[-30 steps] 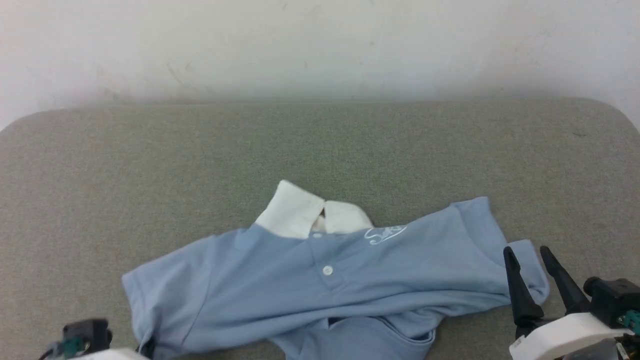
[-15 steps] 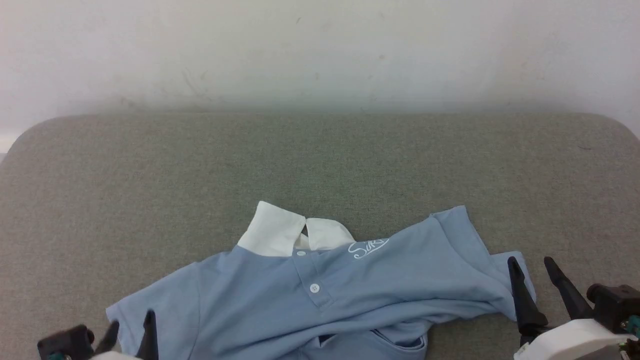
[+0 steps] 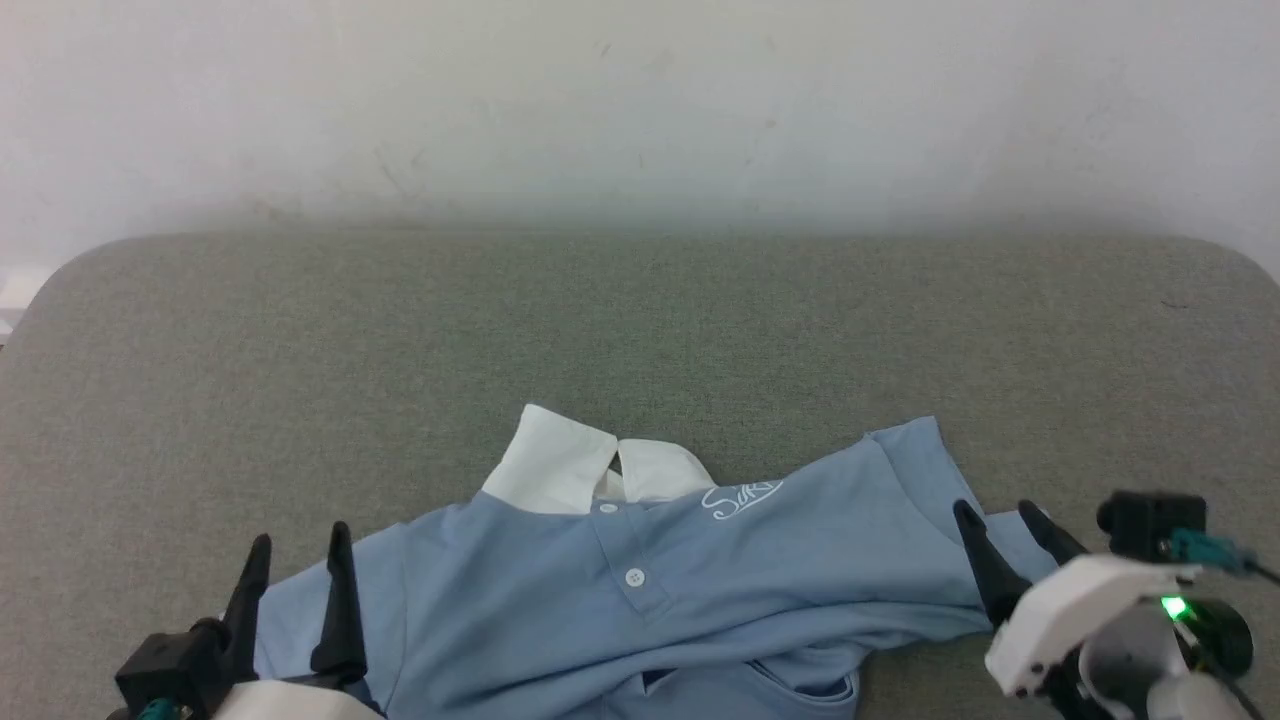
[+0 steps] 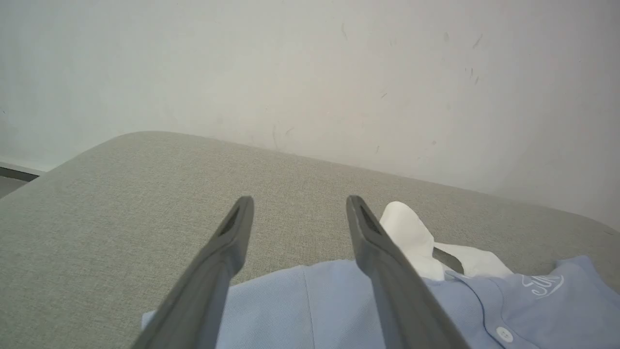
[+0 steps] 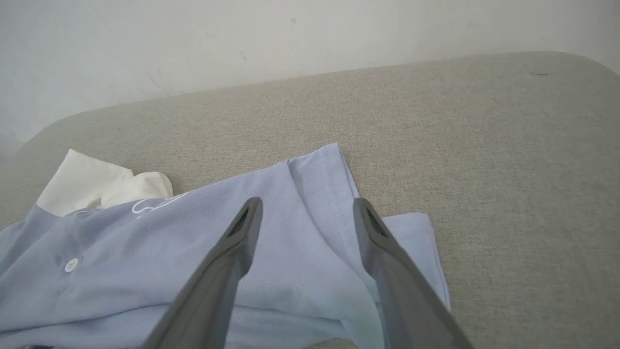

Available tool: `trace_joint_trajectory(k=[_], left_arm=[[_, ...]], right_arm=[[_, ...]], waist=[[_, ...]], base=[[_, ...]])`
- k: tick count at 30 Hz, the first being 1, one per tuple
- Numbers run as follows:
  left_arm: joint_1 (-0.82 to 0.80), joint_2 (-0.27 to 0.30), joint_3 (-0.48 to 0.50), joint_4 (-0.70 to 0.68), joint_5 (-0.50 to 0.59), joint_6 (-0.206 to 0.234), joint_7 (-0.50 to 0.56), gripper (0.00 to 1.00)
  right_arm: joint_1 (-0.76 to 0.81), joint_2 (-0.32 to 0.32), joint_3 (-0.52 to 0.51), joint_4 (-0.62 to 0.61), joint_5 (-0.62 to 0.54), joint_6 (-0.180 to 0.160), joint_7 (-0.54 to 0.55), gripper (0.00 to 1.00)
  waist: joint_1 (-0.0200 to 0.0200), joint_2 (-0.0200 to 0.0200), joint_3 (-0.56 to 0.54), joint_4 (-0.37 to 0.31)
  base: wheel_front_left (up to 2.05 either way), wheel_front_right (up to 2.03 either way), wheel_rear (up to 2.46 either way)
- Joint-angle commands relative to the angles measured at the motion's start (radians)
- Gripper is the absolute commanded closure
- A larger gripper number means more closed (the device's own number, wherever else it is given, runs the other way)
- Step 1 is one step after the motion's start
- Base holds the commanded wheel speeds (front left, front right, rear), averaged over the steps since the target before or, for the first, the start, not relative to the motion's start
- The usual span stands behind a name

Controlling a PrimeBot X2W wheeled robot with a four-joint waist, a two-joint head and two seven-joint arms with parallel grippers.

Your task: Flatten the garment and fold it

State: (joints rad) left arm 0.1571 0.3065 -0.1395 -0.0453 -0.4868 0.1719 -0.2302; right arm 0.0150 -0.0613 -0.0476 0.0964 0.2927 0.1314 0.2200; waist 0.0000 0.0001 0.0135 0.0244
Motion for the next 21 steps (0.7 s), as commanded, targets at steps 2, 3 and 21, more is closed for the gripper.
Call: trace_joint_trajectory(k=[2, 3, 21], left_arm=[[-0.027, -0.01, -0.008, 0.003, 0.013, -0.009, -0.01, 0.0], [-0.034, -0.015, -0.012, 0.003, 0.015, -0.012, -0.013, 0.0], [-0.147, -0.087, -0.052, 0.03, 0.036, -0.071, -0.03, 0.0]], right_arm=[[-0.065, -0.018, 0.01, 0.049, 0.022, -0.001, 0.03, 0.0], [-0.097, -0.029, 0.015, 0.083, 0.031, -0.001, 0.049, 0.0], [-0.52, -0.102, 0.193, 0.648, 0.156, -0.001, 0.302, 0.33]], waist=[[0.0, -0.0001, 0.012, 0.011], [0.0, -0.0001, 0.019, 0.017], [0.0, -0.0001, 0.103, 0.12]], base=[[0.0, 0.0, 0.0], [0.0, 0.0, 0.0], [0.0, 0.0, 0.0]])
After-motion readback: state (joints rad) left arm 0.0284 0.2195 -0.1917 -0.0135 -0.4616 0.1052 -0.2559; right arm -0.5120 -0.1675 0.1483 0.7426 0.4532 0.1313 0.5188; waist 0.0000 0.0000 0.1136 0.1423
